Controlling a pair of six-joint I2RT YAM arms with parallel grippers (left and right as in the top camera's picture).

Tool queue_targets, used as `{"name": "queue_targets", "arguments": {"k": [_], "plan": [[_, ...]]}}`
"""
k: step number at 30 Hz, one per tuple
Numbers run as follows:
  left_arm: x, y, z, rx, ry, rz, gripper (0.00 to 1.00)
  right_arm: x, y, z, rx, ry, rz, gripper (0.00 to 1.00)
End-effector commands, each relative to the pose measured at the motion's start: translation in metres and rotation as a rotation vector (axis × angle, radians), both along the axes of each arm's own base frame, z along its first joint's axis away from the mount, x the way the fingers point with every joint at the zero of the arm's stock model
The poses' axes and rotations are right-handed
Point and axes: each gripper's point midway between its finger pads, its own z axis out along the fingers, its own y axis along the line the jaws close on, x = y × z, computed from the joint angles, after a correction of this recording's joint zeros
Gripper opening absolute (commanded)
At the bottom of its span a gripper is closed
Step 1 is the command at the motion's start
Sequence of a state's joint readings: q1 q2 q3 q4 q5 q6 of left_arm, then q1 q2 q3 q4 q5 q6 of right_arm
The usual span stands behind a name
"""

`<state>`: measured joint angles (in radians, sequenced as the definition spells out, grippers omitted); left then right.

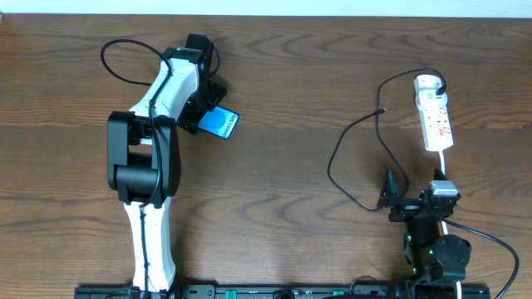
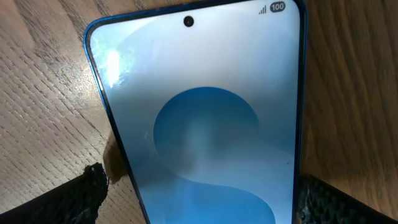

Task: Plug charger to phone and switch on socket
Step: 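Lift the phone with the left gripper and hold it upright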

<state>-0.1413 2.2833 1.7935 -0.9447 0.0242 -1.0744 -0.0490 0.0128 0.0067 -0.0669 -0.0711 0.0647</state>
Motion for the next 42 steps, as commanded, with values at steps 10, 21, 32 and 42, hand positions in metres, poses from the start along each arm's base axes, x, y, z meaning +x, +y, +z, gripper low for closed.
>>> {"name": "queue_targets", "arguments": {"k": [10,21,32,42], "plan": [[-0.007,-0.001,-0.009,0.009,0.033,0.006,0.94,0.0,0.001,0.0,0.009,-0.001,0.005,0.99],[-0.009,-0.001,-0.009,0.011,0.041,0.0,0.82,0.0,0.001,0.0,0.009,-0.001,0.005,0.99],[-0.021,0.002,-0.019,0.021,0.08,-0.043,0.79,0.0,0.001,0.0,0.009,-0.001,0.005,0.99],[-0.031,0.003,-0.025,0.024,0.116,-0.201,0.79,0.0,0.001,0.0,0.009,-0.001,0.005,0.99]]}}
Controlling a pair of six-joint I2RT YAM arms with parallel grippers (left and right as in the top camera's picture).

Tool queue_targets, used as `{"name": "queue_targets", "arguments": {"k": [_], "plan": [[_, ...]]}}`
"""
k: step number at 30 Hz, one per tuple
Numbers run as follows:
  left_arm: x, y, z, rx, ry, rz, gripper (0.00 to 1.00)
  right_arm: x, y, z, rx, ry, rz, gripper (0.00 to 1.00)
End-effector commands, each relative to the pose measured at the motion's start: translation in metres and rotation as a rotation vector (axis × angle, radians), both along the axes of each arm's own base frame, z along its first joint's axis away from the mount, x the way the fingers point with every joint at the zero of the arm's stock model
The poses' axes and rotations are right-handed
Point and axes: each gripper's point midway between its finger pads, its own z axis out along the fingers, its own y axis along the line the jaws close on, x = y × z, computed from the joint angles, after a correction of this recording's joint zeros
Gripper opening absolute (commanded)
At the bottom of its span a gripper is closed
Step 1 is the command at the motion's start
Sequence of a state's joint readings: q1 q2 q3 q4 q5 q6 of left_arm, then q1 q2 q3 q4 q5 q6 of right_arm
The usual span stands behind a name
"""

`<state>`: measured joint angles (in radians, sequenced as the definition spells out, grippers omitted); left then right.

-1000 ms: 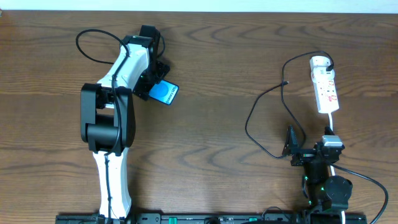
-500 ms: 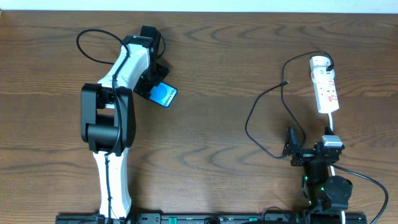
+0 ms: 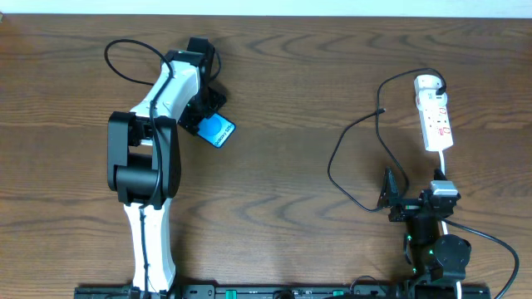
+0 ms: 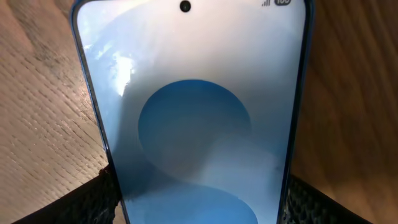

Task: Plug charger to phone and switch on socket
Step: 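Lift the phone with the left gripper and hold it upright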

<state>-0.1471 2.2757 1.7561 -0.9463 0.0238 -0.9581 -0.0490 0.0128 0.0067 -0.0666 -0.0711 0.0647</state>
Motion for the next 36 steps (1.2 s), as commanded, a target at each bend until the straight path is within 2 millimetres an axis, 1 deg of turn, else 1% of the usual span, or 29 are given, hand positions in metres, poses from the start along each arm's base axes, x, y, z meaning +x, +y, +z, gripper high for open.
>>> {"name": "queue_targets", "arguments": {"k": [1,8,9,11,12,17,21,24,26,28,34,36], "plan": [[-0.019,0.004,-0.019,0.018,0.081,-0.086,0.79,0.0,0.001,0.0,0.009,-0.001,0.005,0.99],[-0.019,0.003,-0.019,0.014,0.083,-0.148,0.8,0.0,0.001,0.0,0.009,-0.001,0.005,0.99],[-0.019,0.003,-0.019,0.014,0.083,-0.152,0.82,0.0,0.001,0.0,0.009,-0.001,0.005,0.99],[-0.019,0.003,-0.019,0.014,0.083,-0.151,0.89,0.0,0.001,0.0,0.009,-0.001,0.005,0.99],[-0.019,0.003,-0.019,0.014,0.083,-0.151,0.9,0.0,0.001,0.0,0.009,-0.001,0.005,0.99],[-0.016,0.003,-0.021,0.013,0.069,-0.151,0.9,0.0,0.001,0.0,0.009,-0.001,0.005,0.99],[-0.021,0.004,-0.027,0.014,0.081,-0.151,0.89,0.0,0.001,0.0,0.009,-0.001,0.005,0.99],[-0.026,0.004,-0.032,0.015,0.093,-0.151,0.87,0.0,0.001,0.0,0.009,-0.001,0.005,0.99],[-0.027,0.004,-0.033,0.015,0.095,-0.164,0.79,0.0,0.001,0.0,0.009,-0.001,0.005,0.99],[-0.027,0.004,-0.033,0.014,0.094,-0.182,0.76,0.0,0.001,0.0,0.009,-0.001,0.005,0.99],[-0.026,0.004,-0.03,0.013,0.092,-0.209,0.72,0.0,0.001,0.0,0.009,-0.001,0.005,0.99],[-0.024,0.004,-0.022,0.012,0.084,-0.226,0.71,0.0,0.001,0.0,0.009,-0.001,0.005,0.99]]}}
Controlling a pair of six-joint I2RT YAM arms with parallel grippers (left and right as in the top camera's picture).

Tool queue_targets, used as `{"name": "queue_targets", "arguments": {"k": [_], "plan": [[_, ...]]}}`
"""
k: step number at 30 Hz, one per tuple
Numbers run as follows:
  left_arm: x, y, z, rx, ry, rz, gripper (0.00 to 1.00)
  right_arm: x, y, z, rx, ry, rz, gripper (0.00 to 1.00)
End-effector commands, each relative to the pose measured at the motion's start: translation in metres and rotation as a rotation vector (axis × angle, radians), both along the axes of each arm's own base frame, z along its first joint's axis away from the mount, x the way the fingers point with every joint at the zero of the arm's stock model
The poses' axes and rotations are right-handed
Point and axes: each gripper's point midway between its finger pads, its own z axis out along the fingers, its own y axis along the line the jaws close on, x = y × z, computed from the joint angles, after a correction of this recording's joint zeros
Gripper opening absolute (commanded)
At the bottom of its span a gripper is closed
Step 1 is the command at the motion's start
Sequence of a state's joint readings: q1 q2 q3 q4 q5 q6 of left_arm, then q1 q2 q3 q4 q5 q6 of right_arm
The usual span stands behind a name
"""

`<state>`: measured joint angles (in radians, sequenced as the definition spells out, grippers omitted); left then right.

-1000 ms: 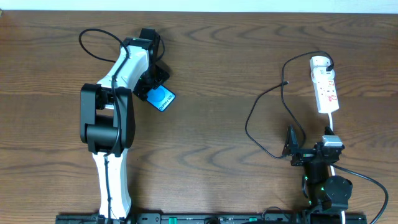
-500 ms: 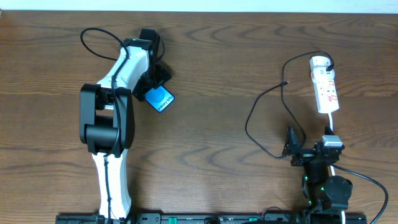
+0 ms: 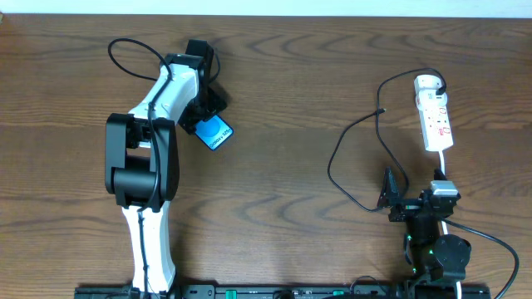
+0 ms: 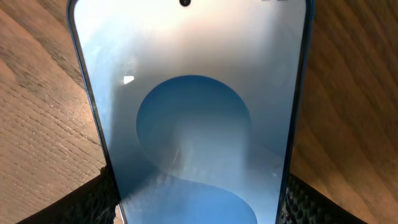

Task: Plug charger to phone and switch on socket
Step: 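Lift the phone with the left gripper and hold it upright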

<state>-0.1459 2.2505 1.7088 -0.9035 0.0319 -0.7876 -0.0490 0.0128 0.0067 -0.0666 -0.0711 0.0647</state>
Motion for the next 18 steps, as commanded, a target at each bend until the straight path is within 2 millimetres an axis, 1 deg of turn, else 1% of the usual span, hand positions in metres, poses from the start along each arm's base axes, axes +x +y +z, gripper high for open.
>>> {"name": "queue_targets", "arguments": {"k": [1,4,5,7,8,10,12,15,18], "plan": [[-0.022,0.004,-0.019,0.026,0.094,-0.063,0.71,0.0,0.001,0.0,0.009,-0.001,0.006,0.99],[-0.017,0.004,-0.006,0.023,0.066,-0.091,0.71,0.0,0.001,0.0,0.009,-0.001,0.005,0.99],[-0.016,0.004,0.004,0.021,0.05,-0.091,0.71,0.0,0.001,0.0,0.009,-0.001,0.005,0.99],[-0.017,0.004,0.014,0.019,0.037,-0.09,0.72,0.0,0.001,0.0,0.009,-0.001,0.005,0.99],[-0.018,0.003,0.024,0.015,0.027,-0.091,0.71,0.0,0.001,0.0,0.009,-0.001,0.005,0.99],[-0.02,0.0,0.034,-0.006,0.017,-0.105,0.71,0.0,0.001,0.0,0.009,-0.001,0.005,0.99],[-0.019,-0.011,0.049,-0.072,-0.014,-0.138,0.71,0.0,0.001,0.0,0.009,-0.001,0.005,0.99],[-0.019,-0.024,0.061,-0.144,-0.038,-0.166,0.71,0.0,0.001,0.0,0.009,-0.001,0.005,0.99],[-0.022,-0.041,0.074,-0.244,-0.05,-0.191,0.71,0.0,0.001,0.0,0.009,-0.001,0.005,0.99]]}}
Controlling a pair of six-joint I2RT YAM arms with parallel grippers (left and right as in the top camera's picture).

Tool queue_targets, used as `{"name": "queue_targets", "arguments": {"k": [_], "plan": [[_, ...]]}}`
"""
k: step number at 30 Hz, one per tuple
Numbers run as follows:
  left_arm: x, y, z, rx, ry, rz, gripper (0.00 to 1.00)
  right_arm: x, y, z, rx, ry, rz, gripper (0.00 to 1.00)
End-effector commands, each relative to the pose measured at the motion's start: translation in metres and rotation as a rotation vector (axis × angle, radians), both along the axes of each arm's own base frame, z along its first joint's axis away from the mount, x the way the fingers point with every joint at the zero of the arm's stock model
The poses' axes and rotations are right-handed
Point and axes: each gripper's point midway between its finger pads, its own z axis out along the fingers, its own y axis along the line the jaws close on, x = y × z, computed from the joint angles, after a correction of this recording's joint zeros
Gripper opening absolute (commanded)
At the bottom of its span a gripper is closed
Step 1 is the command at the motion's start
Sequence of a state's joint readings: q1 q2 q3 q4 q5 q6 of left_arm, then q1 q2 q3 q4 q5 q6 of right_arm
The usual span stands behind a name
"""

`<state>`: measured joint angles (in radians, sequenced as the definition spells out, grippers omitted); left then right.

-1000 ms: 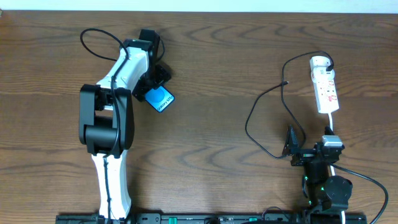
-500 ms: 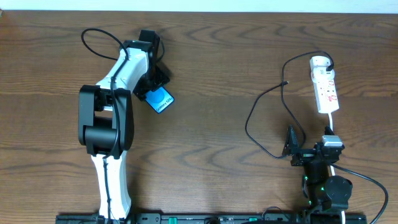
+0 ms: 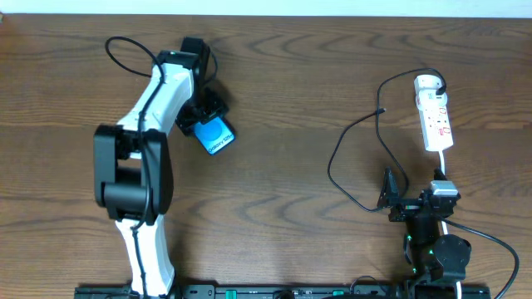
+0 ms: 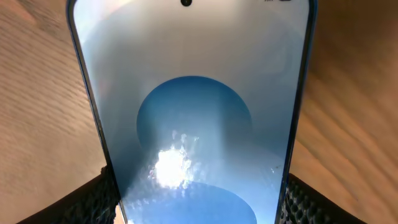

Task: Plug charger to phone and switch on socket
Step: 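Lift the phone with the left gripper and hold it upright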

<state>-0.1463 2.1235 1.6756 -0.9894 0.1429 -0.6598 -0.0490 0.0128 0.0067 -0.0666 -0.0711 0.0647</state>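
A blue phone [image 3: 216, 134] with a lit blue-and-white screen [image 4: 193, 106] is held in my left gripper [image 3: 202, 118], which is shut on its lower sides; black pads [image 4: 93, 202] press both edges. The blurred wood in the left wrist view suggests it is off the table. A black charger cable [image 3: 349, 162] loops at the right, its free plug end [image 3: 381, 110] lying on the table. It runs from a white power strip [image 3: 435, 116] at the far right. My right gripper [image 3: 387, 193] rests near the front right; whether it is open cannot be told.
The wooden table [image 3: 283, 75] carries a thin black cable loop [image 3: 125, 58] behind my left arm. The right arm's base [image 3: 432, 241] and its cables sit at the front right edge, just below the power strip's cord.
My left arm has swung a little to the left and risen with the phone held; the wood under the phone now looks farther off and blurred. The right arm has not moved.
My left gripper stood open around the phone lying on the table. Then its pads were shut against the phone's edges. Later the phone had turned slightly in the grip, and now it is held above the wood. The cable, strip and right arm stayed put.
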Motion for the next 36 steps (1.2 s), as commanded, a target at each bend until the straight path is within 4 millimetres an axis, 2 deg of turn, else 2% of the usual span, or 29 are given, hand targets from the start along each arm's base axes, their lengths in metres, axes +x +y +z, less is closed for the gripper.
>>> {"name": "queue_targets", "arguments": {"k": [1,7,17,20,24,36], "plan": [[-0.002,-0.031,0.035,-0.183,-0.043,-0.06,0.71,0.0,0.001,0.0,0.009,-0.001,0.005,0.99],[-0.016,-0.09,0.063,-0.543,-0.024,-0.184,0.72,0.0,0.001,0.0,0.009,-0.001,0.005,0.99],[-0.042,-0.155,0.107,-0.897,0.039,-0.259,0.71,0.0,0.001,0.0,0.009,-0.001,0.005,0.99],[-0.048,-0.167,0.118,-0.971,0.07,-0.254,0.72,0.0,0.001,0.0,0.009,-0.001,0.005,0.99],[-0.049,-0.171,0.119,-0.975,0.126,-0.179,0.72,0.0,0.001,0.0,0.009,-0.001,0.005,0.99],[-0.025,-0.181,0.132,-1.039,0.129,-0.052,0.72,0.0,0.001,0.0,0.009,-0.001,0.005,0.99]]}}
